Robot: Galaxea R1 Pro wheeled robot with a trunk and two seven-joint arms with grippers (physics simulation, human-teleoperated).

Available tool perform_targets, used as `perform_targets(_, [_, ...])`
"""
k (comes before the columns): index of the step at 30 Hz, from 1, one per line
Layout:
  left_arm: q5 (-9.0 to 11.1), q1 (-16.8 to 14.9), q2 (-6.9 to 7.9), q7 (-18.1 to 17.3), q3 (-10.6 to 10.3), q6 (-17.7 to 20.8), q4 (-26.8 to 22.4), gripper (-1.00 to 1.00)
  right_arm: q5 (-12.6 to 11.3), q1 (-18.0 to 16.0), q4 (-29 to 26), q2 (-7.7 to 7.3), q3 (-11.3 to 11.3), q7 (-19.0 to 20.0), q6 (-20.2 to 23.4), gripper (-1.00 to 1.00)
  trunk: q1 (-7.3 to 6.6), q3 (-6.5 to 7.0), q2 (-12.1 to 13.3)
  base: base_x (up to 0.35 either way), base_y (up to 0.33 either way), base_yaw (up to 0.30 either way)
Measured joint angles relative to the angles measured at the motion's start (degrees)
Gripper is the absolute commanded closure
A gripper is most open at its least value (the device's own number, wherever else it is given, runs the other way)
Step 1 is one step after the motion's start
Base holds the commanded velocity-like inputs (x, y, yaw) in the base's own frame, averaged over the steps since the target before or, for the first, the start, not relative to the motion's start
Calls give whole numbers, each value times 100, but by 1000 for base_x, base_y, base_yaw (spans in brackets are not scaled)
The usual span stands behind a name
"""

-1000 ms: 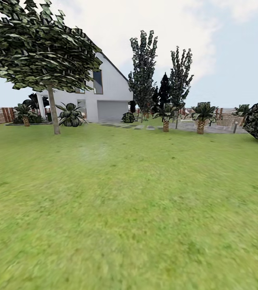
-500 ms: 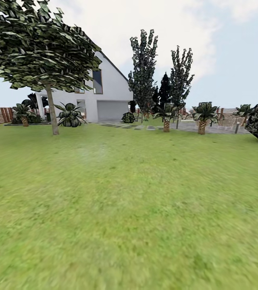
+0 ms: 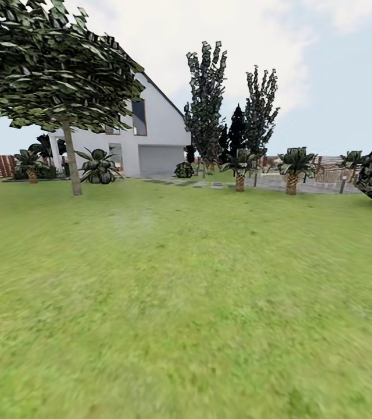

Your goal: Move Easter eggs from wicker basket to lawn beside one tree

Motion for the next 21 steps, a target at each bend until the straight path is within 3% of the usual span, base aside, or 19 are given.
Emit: perform_targets(21, [0,0,0,0,0,0,0,-100,0,0,0,0,2,-1,0,-100,0,-149,0,338,0,0])
